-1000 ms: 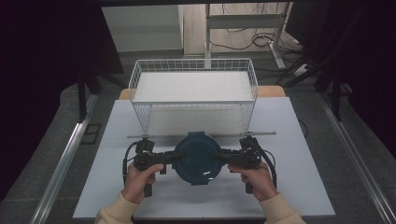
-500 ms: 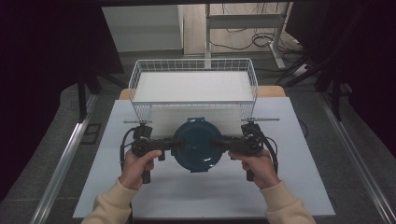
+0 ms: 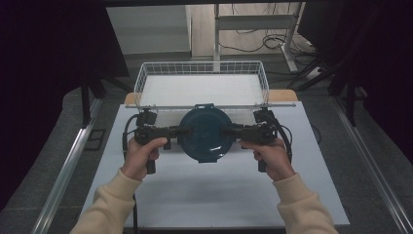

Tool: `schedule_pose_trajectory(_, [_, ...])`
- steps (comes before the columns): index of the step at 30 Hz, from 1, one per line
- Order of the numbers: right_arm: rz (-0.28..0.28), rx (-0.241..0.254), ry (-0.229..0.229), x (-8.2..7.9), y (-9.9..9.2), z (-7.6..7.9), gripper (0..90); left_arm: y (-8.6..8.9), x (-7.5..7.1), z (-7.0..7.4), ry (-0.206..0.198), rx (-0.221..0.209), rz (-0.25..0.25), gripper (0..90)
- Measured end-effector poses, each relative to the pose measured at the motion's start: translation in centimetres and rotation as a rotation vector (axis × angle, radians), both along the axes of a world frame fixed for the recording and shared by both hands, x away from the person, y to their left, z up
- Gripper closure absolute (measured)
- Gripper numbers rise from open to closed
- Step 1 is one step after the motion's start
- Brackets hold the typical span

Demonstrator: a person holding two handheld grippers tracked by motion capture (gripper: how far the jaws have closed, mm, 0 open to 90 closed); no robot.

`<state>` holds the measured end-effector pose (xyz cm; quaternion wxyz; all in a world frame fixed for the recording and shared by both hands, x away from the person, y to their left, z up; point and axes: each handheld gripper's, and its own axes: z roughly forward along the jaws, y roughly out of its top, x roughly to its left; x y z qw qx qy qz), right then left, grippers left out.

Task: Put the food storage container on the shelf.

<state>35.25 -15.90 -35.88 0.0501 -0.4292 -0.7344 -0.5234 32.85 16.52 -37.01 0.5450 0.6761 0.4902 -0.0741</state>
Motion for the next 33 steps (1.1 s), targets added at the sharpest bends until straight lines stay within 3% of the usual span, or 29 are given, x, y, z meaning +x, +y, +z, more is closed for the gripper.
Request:
schedule_pose_trajectory(15, [0.008, -0.009, -0.022, 2.1, 0.7, 2.8, 40.4, 0.7, 1.9, 2.4, -0.006, -0.011, 0.003, 41.5])
schedule_pose_trajectory(33, [0.008, 0.003, -0.062, 4.9, 1.1, 6.6, 40.4, 1.0, 5.0, 6.6, -0.048, 0.011, 0.007, 41.0])
